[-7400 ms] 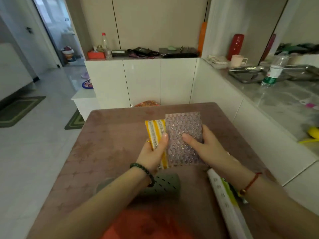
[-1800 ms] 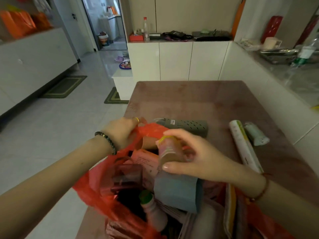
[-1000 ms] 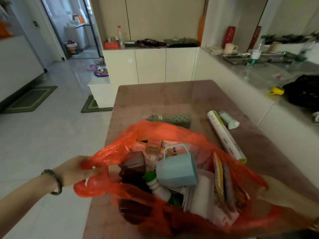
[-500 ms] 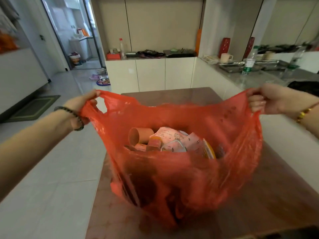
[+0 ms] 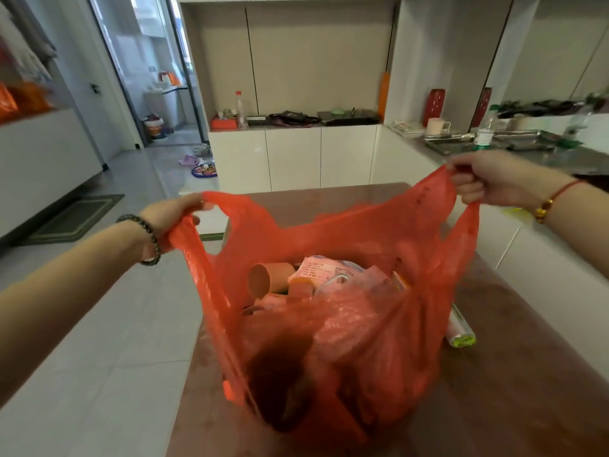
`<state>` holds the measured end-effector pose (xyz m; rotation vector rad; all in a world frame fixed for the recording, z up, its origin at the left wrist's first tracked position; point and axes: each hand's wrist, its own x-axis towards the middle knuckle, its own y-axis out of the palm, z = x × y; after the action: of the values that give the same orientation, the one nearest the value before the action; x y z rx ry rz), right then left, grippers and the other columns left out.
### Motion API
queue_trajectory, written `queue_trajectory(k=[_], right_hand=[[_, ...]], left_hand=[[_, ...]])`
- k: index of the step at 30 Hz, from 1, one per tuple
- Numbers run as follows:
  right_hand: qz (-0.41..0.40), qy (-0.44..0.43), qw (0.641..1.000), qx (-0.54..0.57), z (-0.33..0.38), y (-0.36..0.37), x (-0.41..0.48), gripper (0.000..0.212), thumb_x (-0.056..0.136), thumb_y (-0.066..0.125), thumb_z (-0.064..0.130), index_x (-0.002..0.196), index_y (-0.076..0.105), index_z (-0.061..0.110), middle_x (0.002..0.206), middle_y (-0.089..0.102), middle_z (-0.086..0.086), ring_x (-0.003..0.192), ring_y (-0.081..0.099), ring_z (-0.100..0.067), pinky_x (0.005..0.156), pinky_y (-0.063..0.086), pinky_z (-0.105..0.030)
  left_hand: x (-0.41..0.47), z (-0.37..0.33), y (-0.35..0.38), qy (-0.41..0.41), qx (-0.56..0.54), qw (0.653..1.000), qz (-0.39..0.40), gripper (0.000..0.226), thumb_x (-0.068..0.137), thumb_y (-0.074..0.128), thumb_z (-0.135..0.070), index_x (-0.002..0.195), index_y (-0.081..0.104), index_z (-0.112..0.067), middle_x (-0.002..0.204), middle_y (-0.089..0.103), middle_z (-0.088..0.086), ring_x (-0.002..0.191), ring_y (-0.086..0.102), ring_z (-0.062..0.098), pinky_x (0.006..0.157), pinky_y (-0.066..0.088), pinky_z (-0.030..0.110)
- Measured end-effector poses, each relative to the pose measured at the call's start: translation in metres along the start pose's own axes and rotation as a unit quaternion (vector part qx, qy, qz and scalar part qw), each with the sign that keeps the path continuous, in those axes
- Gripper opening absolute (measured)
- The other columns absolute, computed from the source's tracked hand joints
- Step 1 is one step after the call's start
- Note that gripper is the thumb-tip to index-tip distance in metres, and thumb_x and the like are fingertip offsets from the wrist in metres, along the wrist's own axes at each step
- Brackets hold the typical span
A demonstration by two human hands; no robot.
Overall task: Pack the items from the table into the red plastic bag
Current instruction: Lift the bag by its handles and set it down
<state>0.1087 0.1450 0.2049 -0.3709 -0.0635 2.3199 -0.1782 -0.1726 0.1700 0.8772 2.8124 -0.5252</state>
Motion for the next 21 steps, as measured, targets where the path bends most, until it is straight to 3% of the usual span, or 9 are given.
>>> queue_trajectory(k=[3,5,8,10,12,14,16,18,21], right_hand=[[0.052,0.090,0.991,-0.080,-0.036,-0.011,-0.002,0.040,0.099,0.030,0.022,0.061,0.039,0.014,0.034,0.034,0.005,0.025,0.030,-0.006,0.027,0.028,-0.013],[0.082,0.135,0.976,-0.153,-0.064,-0.015,-0.004,0.037,0.098,0.036,0.019,0.063,0.046,0.010,0.038,0.046,-0.001,0.030,0.043,-0.011,0.032,0.038,-0.018],[0.127,0.177,0.937,-0.273,-0.089,-0.023,-0.009,0.022,0.092,0.048,0.013,0.075,0.059,0.006,0.055,0.065,-0.009,0.042,0.059,-0.016,0.043,0.051,-0.022],[0.167,0.190,0.914,-0.317,-0.091,-0.034,-0.008,0.020,0.092,0.051,0.023,0.085,0.064,0.010,0.071,0.070,-0.008,0.057,0.066,-0.017,0.058,0.056,-0.028],[0.181,0.176,0.916,-0.311,-0.083,-0.053,0.000,0.031,0.092,0.047,0.038,0.096,0.064,0.013,0.087,0.071,-0.008,0.072,0.068,-0.019,0.073,0.054,-0.033],[0.137,0.146,0.945,-0.259,-0.072,-0.074,0.015,0.040,0.089,0.043,0.046,0.102,0.061,0.013,0.092,0.071,-0.010,0.074,0.069,-0.019,0.074,0.054,-0.034],[0.057,0.107,0.971,-0.208,-0.068,-0.091,0.034,0.034,0.091,0.044,0.041,0.105,0.055,0.013,0.091,0.068,-0.011,0.071,0.068,-0.020,0.067,0.054,-0.032],[-0.013,0.081,0.978,-0.192,-0.076,-0.105,0.060,0.027,0.093,0.048,0.034,0.111,0.050,0.014,0.091,0.064,-0.009,0.077,0.063,-0.024,0.067,0.051,-0.031],[-0.050,0.075,0.976,-0.199,-0.103,-0.116,0.100,0.042,0.090,0.056,0.029,0.127,0.045,0.014,0.100,0.058,-0.009,0.080,0.057,-0.024,0.063,0.048,-0.029]], left_hand=[[0.010,0.007,-0.002,-0.034,0.121,0.992,0.027,0.007,0.087,0.053,-0.014,0.085,0.059,-0.011,0.060,0.055,0.005,0.041,0.053,0.016,0.041,0.045,0.020],[0.015,0.000,0.000,-0.025,0.178,0.983,0.020,0.014,0.086,0.046,0.001,0.082,0.054,-0.010,0.073,0.051,0.011,0.053,0.052,0.022,0.040,0.047,0.023],[0.019,-0.031,0.020,0.026,0.193,0.981,-0.011,0.043,0.073,0.056,-0.004,0.114,0.048,-0.016,0.085,0.051,0.012,0.062,0.046,0.027,0.038,0.042,0.019],[0.023,-0.054,0.043,0.090,0.191,0.977,-0.017,0.059,0.074,0.057,-0.004,0.130,0.042,-0.013,0.102,0.053,0.011,0.088,0.049,0.029,0.063,0.046,0.025],[0.028,-0.075,0.072,0.150,0.215,0.965,-0.010,0.053,0.082,0.050,0.000,0.132,0.041,-0.016,0.120,0.053,0.009,0.113,0.045,0.025,0.094,0.038,0.034],[0.032,-0.091,0.109,0.188,0.221,0.957,0.023,0.049,0.084,0.051,-0.005,0.130,0.042,-0.019,0.119,0.054,0.006,0.113,0.046,0.022,0.100,0.034,0.034],[0.042,-0.100,0.151,0.210,0.227,0.949,0.067,0.046,0.085,0.052,-0.009,0.129,0.042,-0.019,0.115,0.054,0.004,0.106,0.048,0.019,0.090,0.035,0.029],[0.056,-0.102,0.202,0.222,0.227,0.942,0.112,0.044,0.087,0.052,-0.015,0.130,0.042,-0.019,0.117,0.054,0.004,0.106,0.049,0.020,0.088,0.035,0.027],[0.078,-0.095,0.277,0.220,0.233,0.934,0.159,0.042,0.090,0.049,-0.023,0.131,0.041,-0.019,0.120,0.054,0.005,0.104,0.050,0.019,0.085,0.039,0.026]])
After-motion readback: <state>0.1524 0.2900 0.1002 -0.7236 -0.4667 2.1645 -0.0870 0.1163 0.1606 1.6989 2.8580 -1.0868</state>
